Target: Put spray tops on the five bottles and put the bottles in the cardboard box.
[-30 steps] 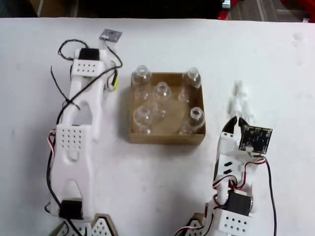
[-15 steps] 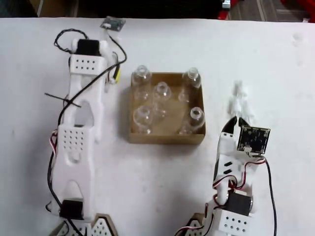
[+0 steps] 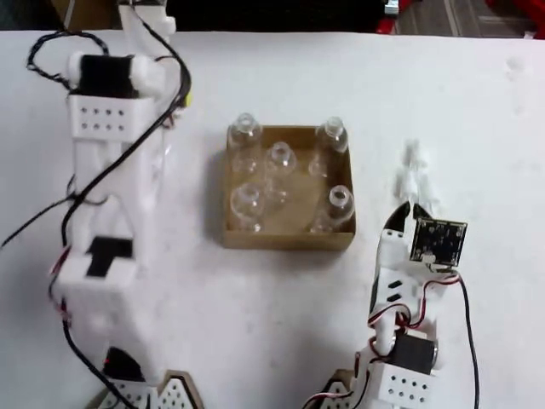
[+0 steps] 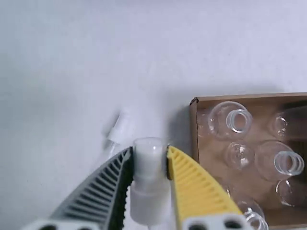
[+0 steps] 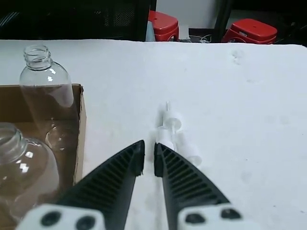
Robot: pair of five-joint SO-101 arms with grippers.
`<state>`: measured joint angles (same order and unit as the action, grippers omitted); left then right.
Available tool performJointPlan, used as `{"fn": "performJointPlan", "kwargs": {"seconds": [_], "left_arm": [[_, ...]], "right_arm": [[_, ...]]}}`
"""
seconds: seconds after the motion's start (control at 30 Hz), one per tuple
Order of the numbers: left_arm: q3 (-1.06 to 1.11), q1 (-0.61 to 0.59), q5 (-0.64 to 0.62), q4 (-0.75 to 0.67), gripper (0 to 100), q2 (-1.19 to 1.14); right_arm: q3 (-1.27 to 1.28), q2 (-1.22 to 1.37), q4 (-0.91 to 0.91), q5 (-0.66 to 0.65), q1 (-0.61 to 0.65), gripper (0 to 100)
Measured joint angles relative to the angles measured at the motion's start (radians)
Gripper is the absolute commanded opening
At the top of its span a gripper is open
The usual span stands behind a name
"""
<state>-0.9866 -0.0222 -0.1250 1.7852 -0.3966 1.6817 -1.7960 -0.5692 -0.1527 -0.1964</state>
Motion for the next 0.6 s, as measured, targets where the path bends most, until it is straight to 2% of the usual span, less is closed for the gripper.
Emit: {"fn": "performJointPlan", "kwargs": {"seconds": [0.27,0.6], "left_arm": [[0.298,-0.002,0.0,0.0,2,0.41],[0.534,-0.002,-0.006,0.0,2,0.646]], "right_arm": [[0.0,0.0,-0.008,-0.002,0.0,2.2],[0.0,0.0,-0.009,-0.002,0.0,2.2]]}}
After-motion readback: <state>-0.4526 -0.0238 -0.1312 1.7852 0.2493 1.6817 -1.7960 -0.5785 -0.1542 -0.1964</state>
